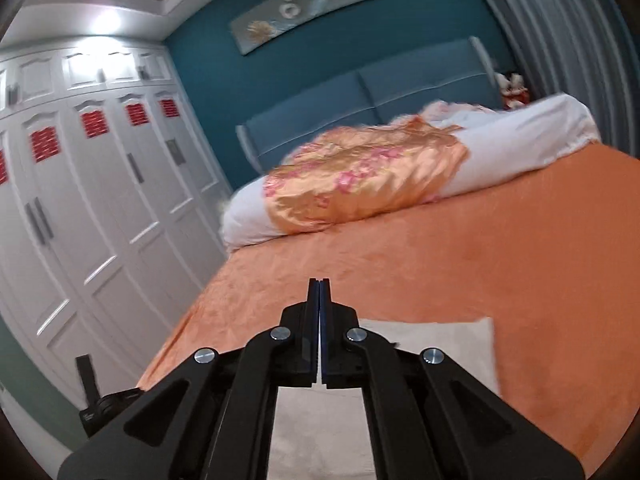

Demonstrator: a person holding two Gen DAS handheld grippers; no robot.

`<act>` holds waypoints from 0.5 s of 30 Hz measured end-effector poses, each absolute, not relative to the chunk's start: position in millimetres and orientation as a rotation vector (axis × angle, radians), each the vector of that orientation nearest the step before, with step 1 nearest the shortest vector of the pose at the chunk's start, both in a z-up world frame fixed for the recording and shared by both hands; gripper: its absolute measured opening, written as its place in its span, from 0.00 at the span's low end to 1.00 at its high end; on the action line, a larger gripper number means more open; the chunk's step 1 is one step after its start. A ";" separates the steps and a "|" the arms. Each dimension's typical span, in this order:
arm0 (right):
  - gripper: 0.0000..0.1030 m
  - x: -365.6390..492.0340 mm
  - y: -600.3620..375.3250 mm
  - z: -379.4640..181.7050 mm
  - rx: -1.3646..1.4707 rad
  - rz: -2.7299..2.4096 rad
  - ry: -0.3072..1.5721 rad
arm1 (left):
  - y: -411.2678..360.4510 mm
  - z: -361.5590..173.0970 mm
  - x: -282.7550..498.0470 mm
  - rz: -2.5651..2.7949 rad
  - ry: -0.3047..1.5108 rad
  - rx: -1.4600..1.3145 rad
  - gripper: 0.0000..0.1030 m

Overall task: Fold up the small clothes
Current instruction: 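Grasp the ribbed hem with the right gripper while the left gripper grasps the hem too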

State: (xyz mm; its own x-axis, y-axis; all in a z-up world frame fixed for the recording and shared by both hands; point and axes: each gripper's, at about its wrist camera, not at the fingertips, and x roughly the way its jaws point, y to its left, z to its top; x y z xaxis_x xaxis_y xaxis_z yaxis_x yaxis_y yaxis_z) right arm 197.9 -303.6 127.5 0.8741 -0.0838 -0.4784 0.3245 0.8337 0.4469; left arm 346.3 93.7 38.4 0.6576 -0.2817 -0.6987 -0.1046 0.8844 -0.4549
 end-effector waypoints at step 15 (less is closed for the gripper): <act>0.08 209.9 -270.0 -35.8 0.553 -0.286 0.975 | 129.8 -27.9 322.5 -0.073 1.020 -0.720 0.30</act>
